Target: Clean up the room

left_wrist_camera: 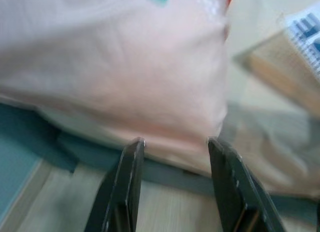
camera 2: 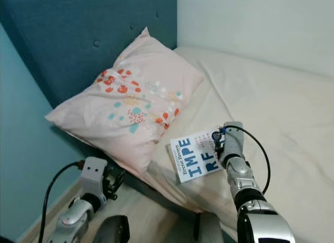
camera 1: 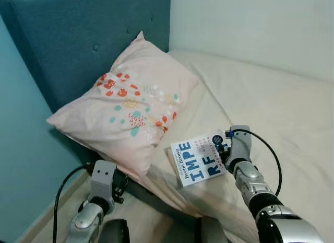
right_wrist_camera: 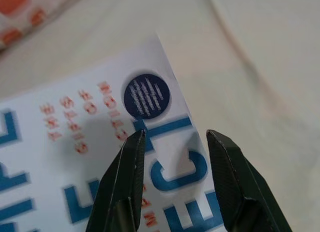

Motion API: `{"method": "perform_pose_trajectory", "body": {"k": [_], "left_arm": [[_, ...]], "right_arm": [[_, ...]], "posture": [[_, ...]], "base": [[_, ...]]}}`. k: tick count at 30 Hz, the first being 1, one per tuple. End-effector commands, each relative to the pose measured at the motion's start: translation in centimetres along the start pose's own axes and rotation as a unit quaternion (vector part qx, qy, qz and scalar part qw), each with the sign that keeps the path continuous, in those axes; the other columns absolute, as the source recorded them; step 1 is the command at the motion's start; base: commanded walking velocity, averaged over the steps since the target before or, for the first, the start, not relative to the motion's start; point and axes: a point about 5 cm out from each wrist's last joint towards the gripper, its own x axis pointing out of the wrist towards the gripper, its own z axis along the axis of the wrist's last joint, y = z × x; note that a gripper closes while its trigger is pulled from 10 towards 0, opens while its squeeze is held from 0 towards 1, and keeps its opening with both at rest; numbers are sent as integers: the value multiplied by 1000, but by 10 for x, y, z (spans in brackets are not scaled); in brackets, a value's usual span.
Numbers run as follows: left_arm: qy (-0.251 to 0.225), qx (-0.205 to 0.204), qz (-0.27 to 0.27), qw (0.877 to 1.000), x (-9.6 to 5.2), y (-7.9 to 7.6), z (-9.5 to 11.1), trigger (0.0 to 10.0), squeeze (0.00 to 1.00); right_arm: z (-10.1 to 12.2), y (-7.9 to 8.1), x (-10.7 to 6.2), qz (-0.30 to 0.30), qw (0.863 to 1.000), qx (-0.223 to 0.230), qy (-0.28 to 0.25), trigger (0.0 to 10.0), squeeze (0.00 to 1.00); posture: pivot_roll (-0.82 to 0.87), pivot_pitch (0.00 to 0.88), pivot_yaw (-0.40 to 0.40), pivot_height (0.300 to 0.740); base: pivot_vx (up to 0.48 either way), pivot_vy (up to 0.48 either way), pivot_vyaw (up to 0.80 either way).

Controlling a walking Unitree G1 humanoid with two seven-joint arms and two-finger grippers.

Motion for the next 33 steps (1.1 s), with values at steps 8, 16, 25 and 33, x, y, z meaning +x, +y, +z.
{"method": "perform_pose_trajectory", "body": {"k": [8, 16, 25, 33], "left_arm": [[-6, 17, -8, 1000, -19, 7, 15, 10000, 0], [-2, 23, -16, 1000, -27, 6, 21, 10000, 0], [10, 28, -38, 999, -27, -2, 23, 10000, 0], [14, 28, -43, 999, -28, -3, 24, 10000, 0]], "right_arm": [[6, -24, 1, -44, 999, 5, 22, 10000, 0], [8, -46, -1, -76, 997, -13, 32, 10000, 0], [8, -74, -7, -104, 991, -65, 47, 10000, 0], [8, -84, -10, -101, 989, -92, 55, 10000, 0]], "posture": [[190, 285, -62, 580], [196, 299, -46, 580], [194, 284, -38, 580], [194, 276, -40, 580]], "base": [[0, 0, 0], [0, 0, 0], [0, 0, 0], [0, 0, 0]]}}
